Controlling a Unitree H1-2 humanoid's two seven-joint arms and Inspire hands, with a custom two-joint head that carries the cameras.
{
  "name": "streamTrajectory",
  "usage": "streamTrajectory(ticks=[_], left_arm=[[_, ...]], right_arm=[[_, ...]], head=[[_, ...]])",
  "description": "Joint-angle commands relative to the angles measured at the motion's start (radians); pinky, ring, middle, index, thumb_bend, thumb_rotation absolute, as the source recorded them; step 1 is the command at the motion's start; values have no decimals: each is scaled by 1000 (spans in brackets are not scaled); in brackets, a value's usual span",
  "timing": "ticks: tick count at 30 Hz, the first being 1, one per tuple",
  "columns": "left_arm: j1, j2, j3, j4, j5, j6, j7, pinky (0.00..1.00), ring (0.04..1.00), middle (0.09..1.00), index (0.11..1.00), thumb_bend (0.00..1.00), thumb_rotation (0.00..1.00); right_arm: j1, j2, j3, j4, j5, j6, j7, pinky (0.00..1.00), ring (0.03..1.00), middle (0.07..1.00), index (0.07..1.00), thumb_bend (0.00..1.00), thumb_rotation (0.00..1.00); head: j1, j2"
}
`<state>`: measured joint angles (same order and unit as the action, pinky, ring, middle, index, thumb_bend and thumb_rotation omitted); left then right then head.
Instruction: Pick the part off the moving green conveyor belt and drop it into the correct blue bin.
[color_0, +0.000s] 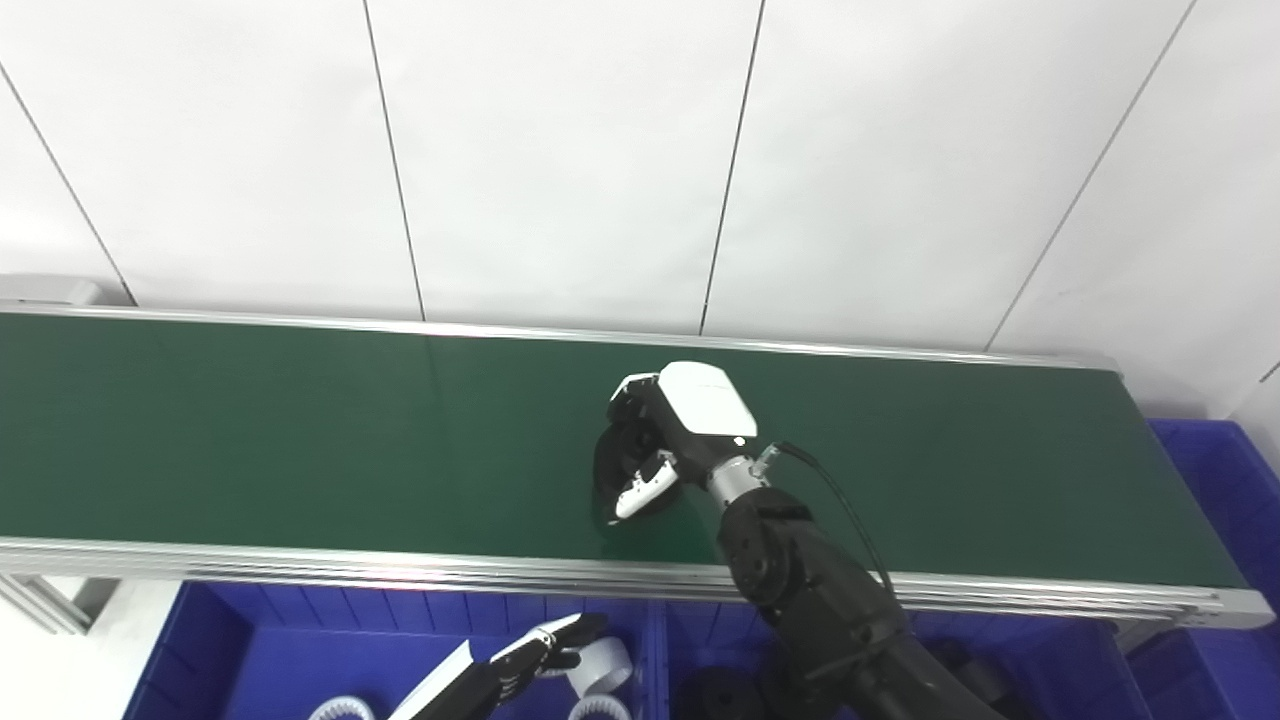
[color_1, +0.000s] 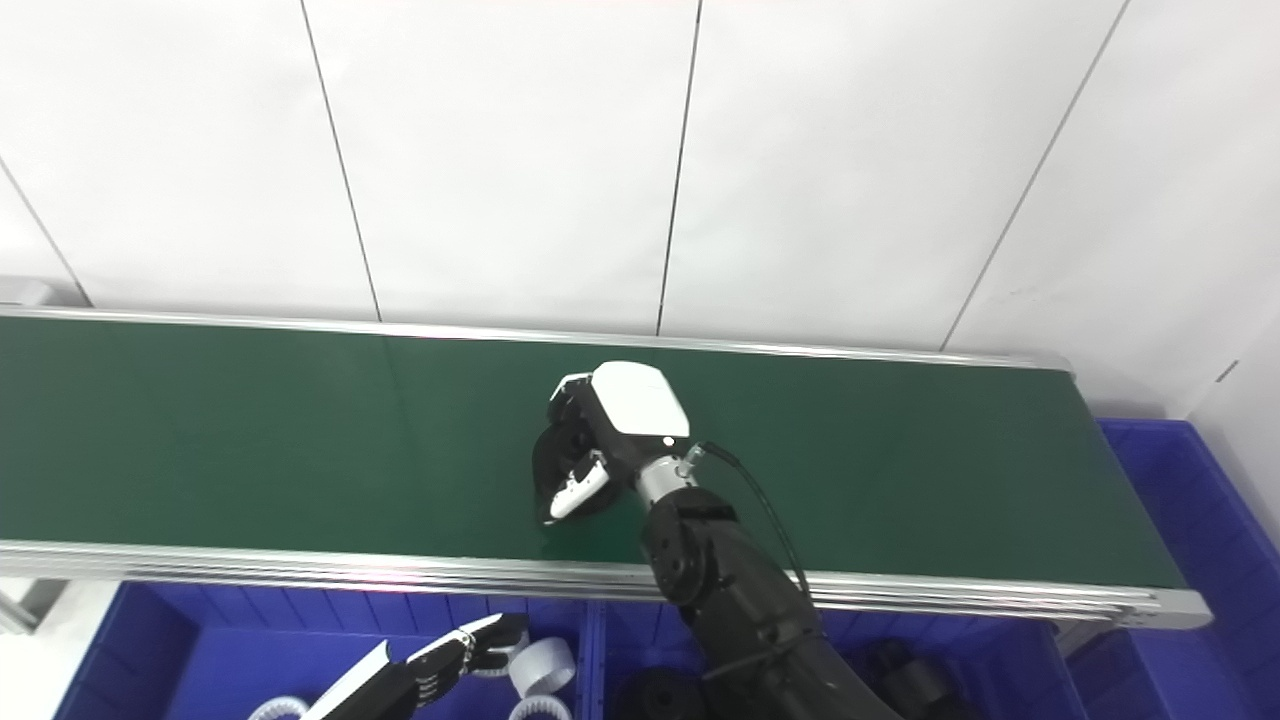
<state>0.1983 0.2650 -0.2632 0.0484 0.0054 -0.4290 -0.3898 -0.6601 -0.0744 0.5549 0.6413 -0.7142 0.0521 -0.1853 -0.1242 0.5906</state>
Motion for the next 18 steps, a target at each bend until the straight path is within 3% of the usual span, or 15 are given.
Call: streamTrajectory(ticks=[1,5,18], left_arm=[[-17,1,-2,-16,-2,-35,-1,887,935,947,915,361,627],[-21,1,-4,-13,-5,-32,-4,896,938,949,920,363,646],[-44,-2,-1,-3,-22,-38,-13,891,943,951,923,340,634]], right_arm=[[-7,-7,-22,-82,-5,23,17,325,436,514,568,491,0],[28,-33,-30,-167,-26,31,47,328,428,509,571,491,0],[264,-129,-130,-608,-35,113,208,367,397,479,578,492,0]], head=[[-3,0],[-9,2],[-28,12]])
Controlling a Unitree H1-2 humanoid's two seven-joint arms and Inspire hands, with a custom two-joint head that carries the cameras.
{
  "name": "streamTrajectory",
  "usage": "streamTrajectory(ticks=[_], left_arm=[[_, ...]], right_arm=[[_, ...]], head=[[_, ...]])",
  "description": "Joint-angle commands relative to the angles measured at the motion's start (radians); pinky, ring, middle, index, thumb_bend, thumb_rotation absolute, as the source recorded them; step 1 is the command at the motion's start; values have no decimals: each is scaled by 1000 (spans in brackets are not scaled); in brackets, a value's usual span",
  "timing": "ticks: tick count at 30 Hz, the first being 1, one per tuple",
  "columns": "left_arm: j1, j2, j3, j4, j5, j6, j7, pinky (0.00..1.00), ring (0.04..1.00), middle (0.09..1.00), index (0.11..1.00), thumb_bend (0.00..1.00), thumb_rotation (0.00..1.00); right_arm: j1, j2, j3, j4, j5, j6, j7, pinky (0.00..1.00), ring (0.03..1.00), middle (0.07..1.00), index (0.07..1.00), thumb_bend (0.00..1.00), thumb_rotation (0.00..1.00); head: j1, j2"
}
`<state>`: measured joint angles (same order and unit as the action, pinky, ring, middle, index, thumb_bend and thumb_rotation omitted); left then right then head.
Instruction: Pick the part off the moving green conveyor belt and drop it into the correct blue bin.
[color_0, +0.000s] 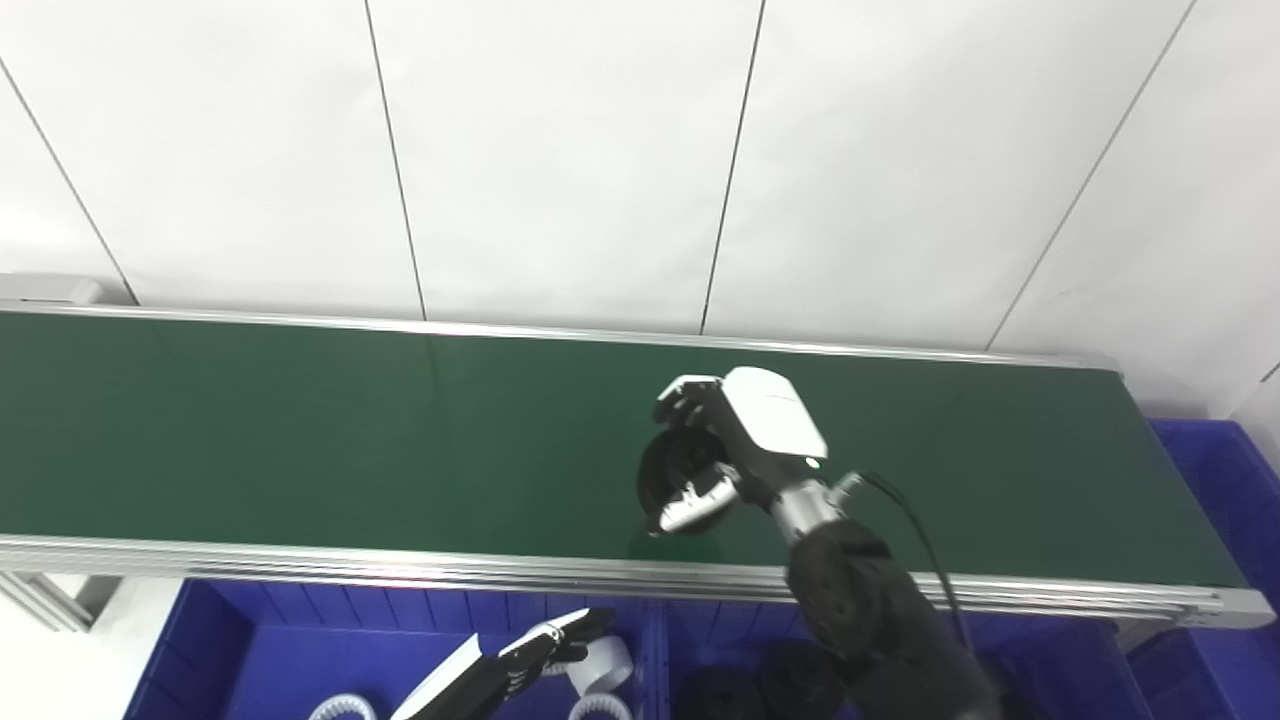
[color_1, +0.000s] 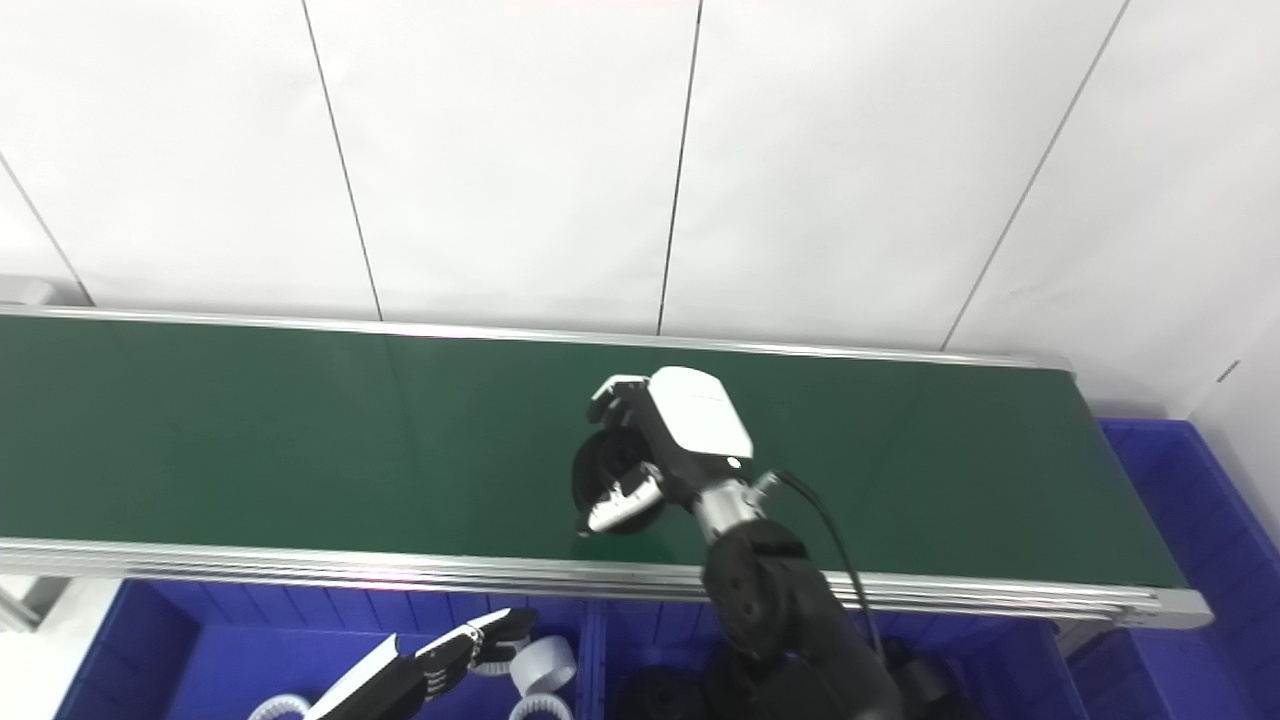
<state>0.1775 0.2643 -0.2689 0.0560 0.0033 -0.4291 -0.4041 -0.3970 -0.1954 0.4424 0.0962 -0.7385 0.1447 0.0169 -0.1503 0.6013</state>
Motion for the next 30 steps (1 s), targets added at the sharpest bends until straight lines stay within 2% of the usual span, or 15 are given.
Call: streamTrajectory(ticks=[1,5,13,17,19,20,21,24,27,30], left_arm=[[-27,0,8,-8,-21,-38,1,894,945,953,923,339,647],[-41,4,19,2,-36,-38,-5,900,951,958,937,337,689],[-54,8,25,-2,-53,-36,-16,901,951,956,940,340,718],[-50,6,26,-28,-58,-19,-15,901,949,954,939,350,747],[-47,7,28,-48,-64,0,-15,906,953,957,942,349,765],[-47,8,29,-53,-67,5,-16,918,961,962,946,344,781],[-49,12,30,-66,-74,17,-19,919,961,963,947,344,783],[-57,22,34,-113,-91,65,-28,934,964,974,956,331,820],[-67,24,40,-157,-106,117,-31,932,963,972,953,317,797],[-73,25,44,-167,-121,139,-36,935,966,972,954,318,778]], right_arm=[[28,-17,-22,-109,-20,35,24,373,397,477,576,492,0],[116,-32,-34,-243,-60,86,83,407,396,470,571,494,0],[247,-31,-68,-389,-81,128,170,379,397,472,573,493,0],[299,-32,-78,-429,-80,130,192,388,396,471,573,493,0],[315,-34,-77,-434,-92,131,204,381,396,470,573,493,0],[319,-34,-77,-434,-98,131,209,362,399,472,573,492,0],[323,-35,-75,-434,-104,130,216,360,399,472,573,492,0],[337,-32,-76,-419,-105,127,233,353,404,472,573,492,0],[353,-34,-72,-386,-102,102,222,348,405,475,575,491,0],[367,-37,-62,-359,-113,95,214,337,407,478,575,491,0]], head=[[-4,3],[-11,5],[-21,25],[-34,73],[-41,112],[-41,112],[-46,163],[-49,226],[-48,254],[-47,249]])
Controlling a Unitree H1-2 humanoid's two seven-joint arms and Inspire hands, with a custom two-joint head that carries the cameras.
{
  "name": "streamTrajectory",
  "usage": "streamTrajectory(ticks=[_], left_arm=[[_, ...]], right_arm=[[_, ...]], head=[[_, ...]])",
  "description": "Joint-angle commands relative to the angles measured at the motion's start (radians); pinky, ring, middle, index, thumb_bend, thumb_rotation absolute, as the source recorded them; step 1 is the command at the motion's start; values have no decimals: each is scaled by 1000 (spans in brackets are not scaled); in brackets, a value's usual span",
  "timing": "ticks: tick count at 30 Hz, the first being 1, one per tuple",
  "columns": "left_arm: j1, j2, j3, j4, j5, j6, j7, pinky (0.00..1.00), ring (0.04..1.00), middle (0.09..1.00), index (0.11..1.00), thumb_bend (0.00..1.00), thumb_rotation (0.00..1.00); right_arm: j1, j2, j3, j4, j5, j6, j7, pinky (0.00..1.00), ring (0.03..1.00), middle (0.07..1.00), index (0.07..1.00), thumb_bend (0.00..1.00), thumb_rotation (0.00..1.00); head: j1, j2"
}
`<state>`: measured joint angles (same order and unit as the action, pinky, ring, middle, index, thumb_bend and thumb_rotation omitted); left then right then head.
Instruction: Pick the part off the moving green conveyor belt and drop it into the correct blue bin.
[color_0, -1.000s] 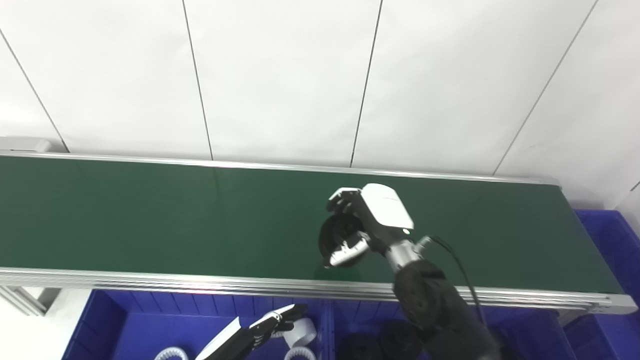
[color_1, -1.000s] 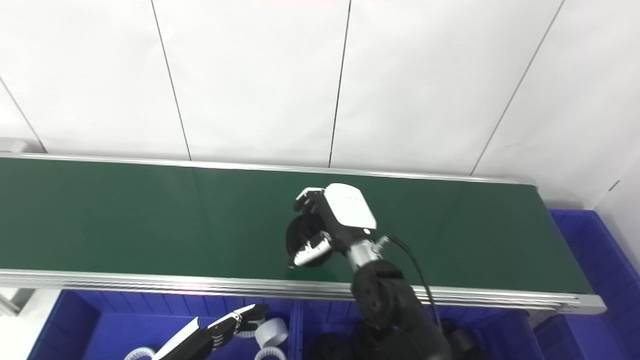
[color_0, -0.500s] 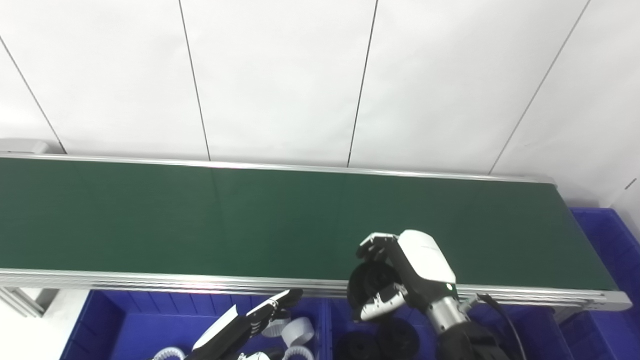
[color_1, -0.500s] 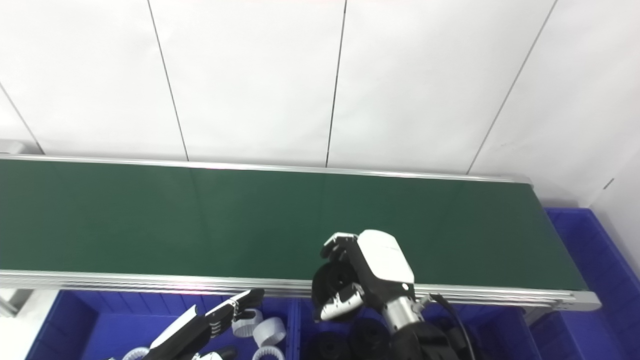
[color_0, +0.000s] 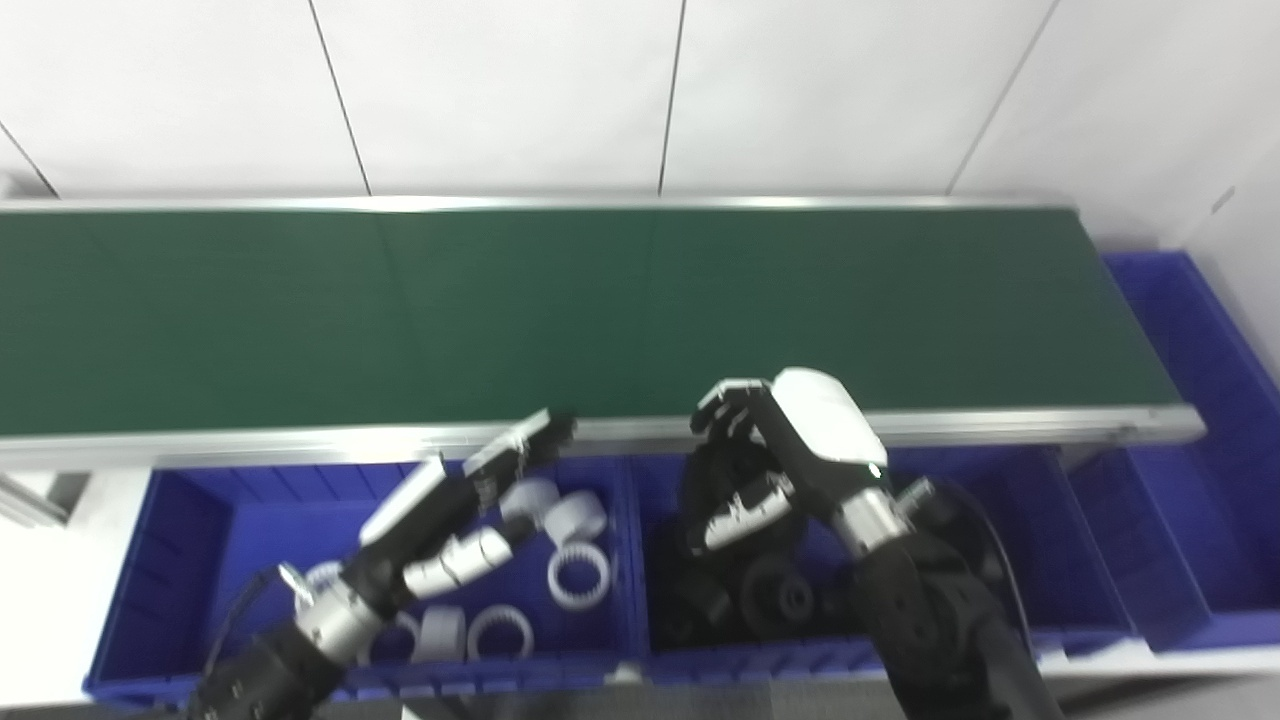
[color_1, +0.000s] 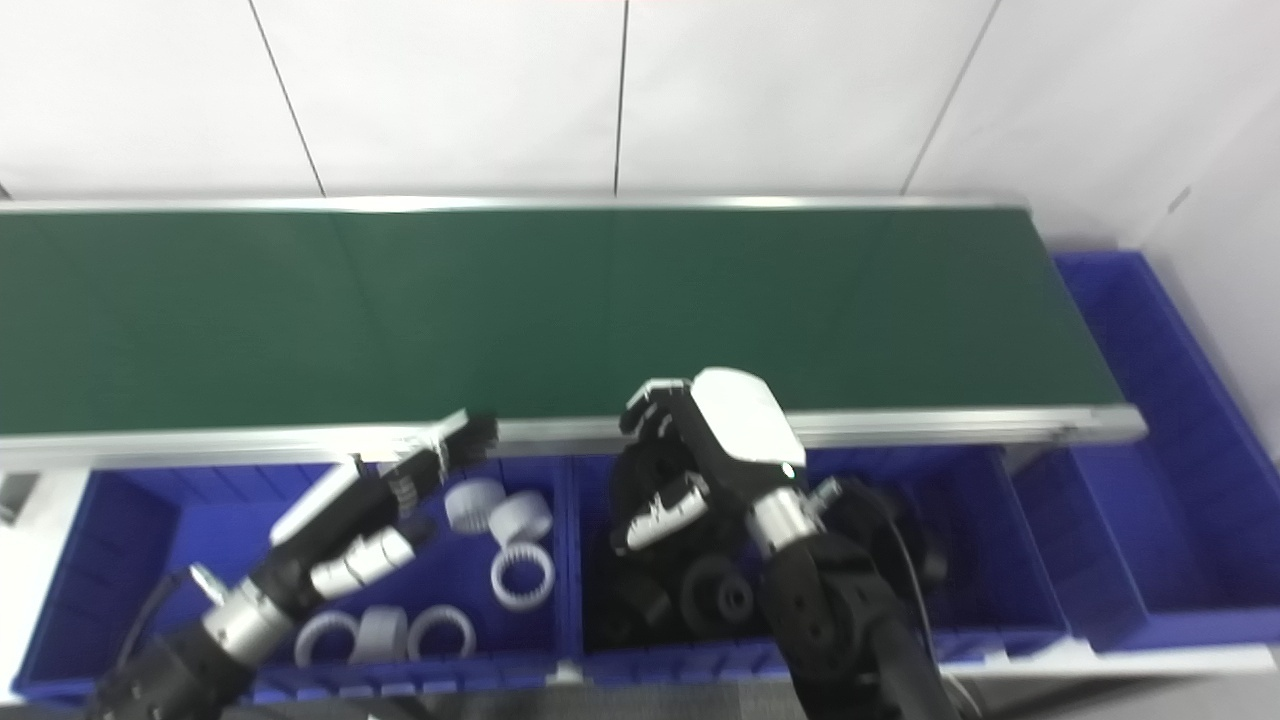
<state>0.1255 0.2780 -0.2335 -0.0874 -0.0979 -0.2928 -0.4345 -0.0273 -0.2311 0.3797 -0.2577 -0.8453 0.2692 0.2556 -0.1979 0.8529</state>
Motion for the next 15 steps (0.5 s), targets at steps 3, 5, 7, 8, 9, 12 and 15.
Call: streamTrajectory(ticks=[3,5,7,8,9,12,15], left_arm=[[-23,13,11,-22,-26,10,-10,932,962,969,950,323,775],[-21,10,13,-31,-21,18,-6,927,962,965,948,319,754],[-21,10,15,-34,-17,18,-5,925,962,964,947,320,747],[-21,11,17,-34,-15,15,-5,927,962,965,948,323,747],[-21,13,18,-33,-15,13,-6,926,962,965,947,333,750],[-20,15,23,-34,-13,13,-7,925,963,965,946,345,757],[-20,15,24,-38,-11,17,-8,925,964,967,945,340,762]], right_arm=[[15,-8,11,39,-5,-56,-50,329,406,483,578,489,0],[21,-13,18,80,1,-79,-77,330,414,480,574,491,0],[21,-13,22,117,9,-90,-94,331,413,487,574,491,0],[19,-12,24,138,8,-96,-105,330,413,495,573,491,0],[18,-11,28,156,4,-100,-116,324,416,506,574,490,0],[13,-8,37,181,-11,-106,-150,406,413,489,572,500,0],[9,0,42,185,-14,-96,-162,595,678,703,751,783,50]], head=[[2,-6],[6,-11],[8,-13],[8,-13],[10,-15],[9,-18],[7,-20]])
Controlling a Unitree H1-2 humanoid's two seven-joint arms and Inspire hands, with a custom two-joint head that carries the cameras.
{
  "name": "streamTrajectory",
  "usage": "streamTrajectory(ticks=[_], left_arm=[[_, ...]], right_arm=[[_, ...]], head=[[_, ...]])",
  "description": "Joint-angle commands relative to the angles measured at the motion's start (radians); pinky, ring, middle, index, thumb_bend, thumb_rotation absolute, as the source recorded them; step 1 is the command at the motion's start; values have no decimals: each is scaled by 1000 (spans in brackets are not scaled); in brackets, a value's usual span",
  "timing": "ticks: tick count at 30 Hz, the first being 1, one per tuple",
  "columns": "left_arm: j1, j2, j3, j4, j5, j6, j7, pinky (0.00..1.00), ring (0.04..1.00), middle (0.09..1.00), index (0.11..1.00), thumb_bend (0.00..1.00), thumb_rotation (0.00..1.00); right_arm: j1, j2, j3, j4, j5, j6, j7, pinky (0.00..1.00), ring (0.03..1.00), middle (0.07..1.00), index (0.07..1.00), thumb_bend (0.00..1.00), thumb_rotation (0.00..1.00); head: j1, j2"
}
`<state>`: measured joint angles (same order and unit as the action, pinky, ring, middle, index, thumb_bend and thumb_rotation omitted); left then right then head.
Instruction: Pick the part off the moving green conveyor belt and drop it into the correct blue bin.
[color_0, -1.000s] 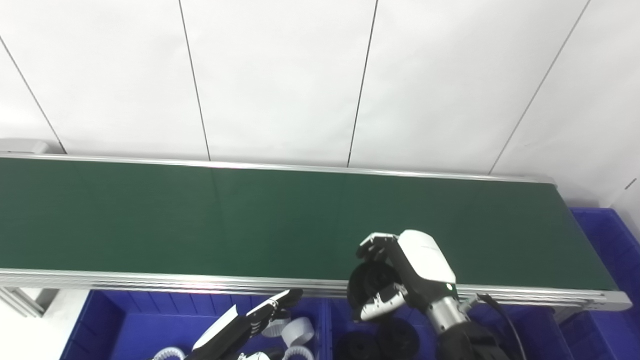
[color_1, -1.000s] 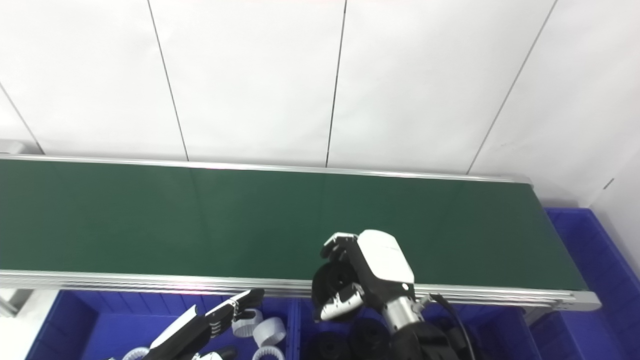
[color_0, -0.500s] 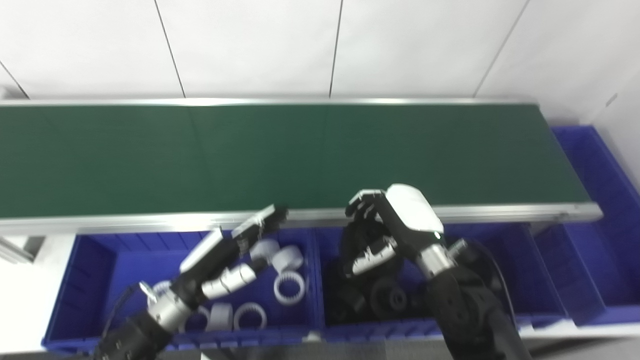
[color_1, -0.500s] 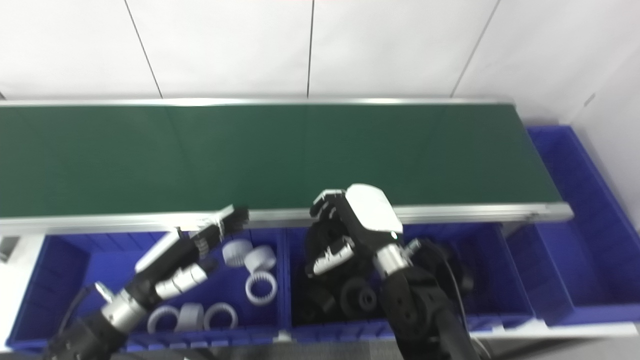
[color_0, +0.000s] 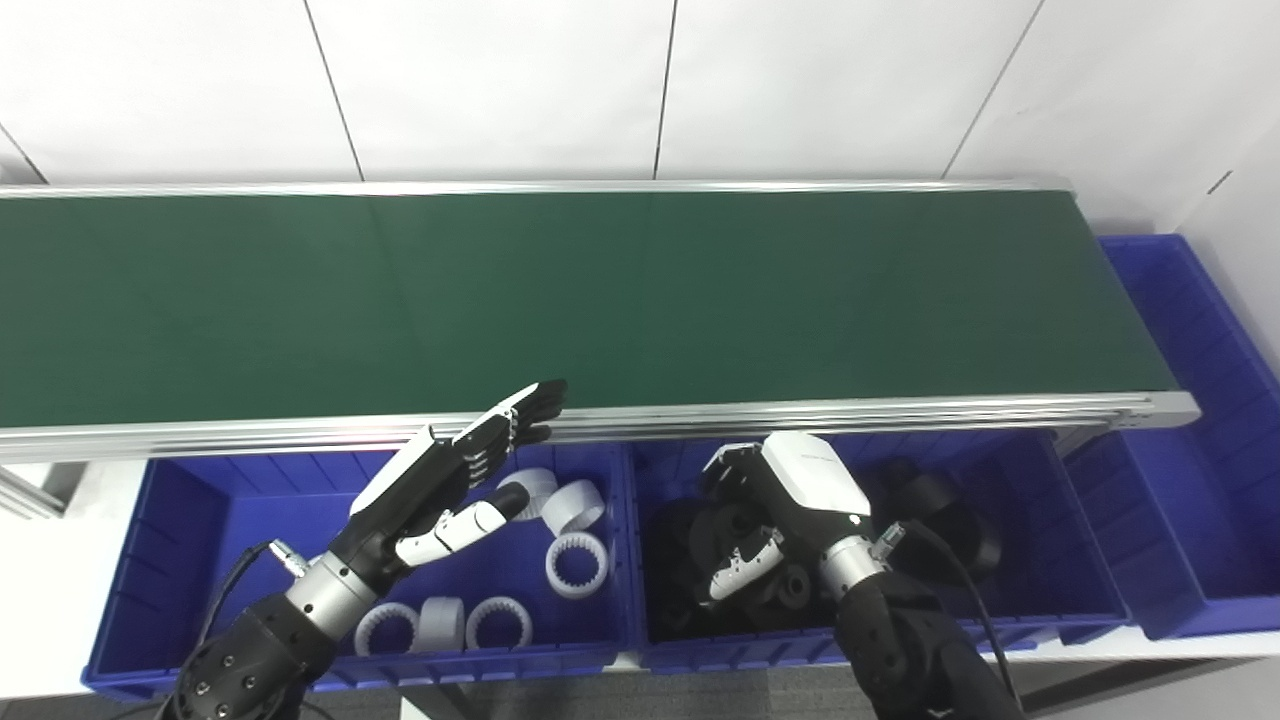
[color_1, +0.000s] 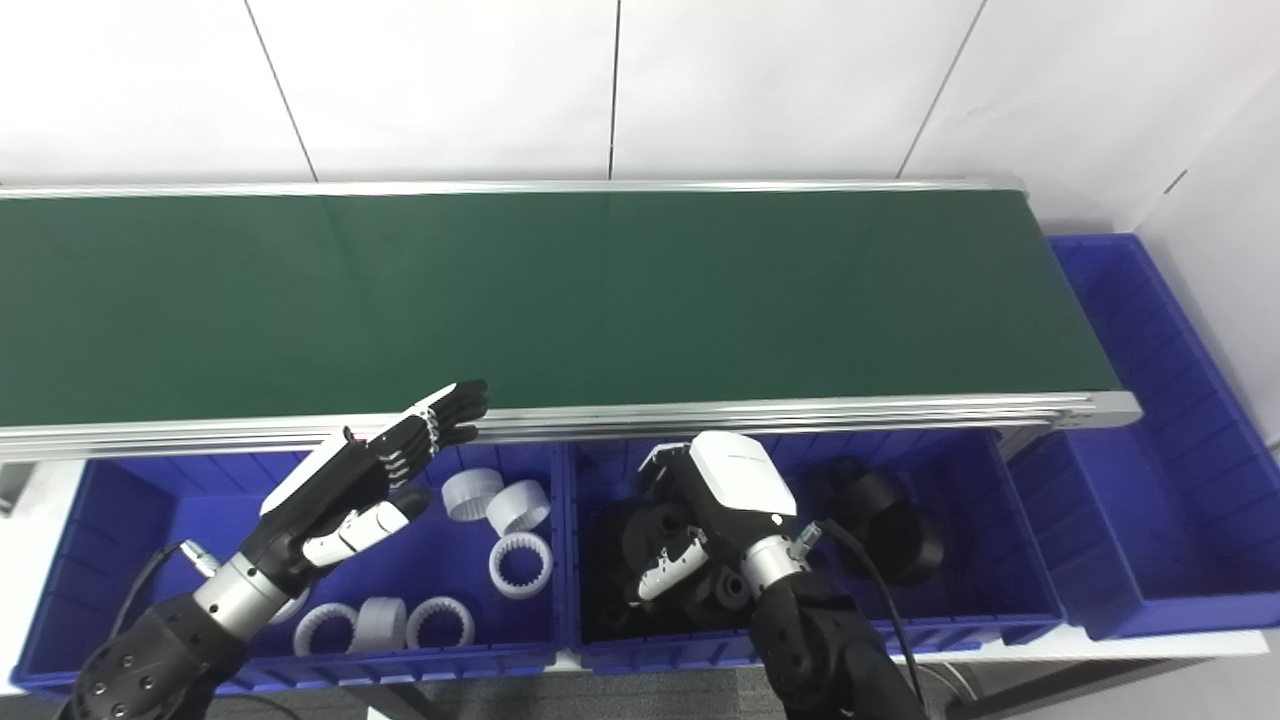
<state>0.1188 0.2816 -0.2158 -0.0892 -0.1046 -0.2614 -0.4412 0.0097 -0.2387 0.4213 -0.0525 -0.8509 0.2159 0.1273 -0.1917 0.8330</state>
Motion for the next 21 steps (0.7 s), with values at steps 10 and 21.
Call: streamTrajectory(ticks=[10,21], left_arm=[[-8,8,4,-19,-6,-29,-6,921,958,964,945,337,749],[9,1,0,24,9,-77,-6,921,958,965,947,326,765]], right_arm=[[-23,14,6,-46,-7,-35,-35,718,811,830,831,784,274],[73,49,-46,-157,185,-149,-102,676,756,789,788,551,424]], head=[[-1,-7],[-9,-107]])
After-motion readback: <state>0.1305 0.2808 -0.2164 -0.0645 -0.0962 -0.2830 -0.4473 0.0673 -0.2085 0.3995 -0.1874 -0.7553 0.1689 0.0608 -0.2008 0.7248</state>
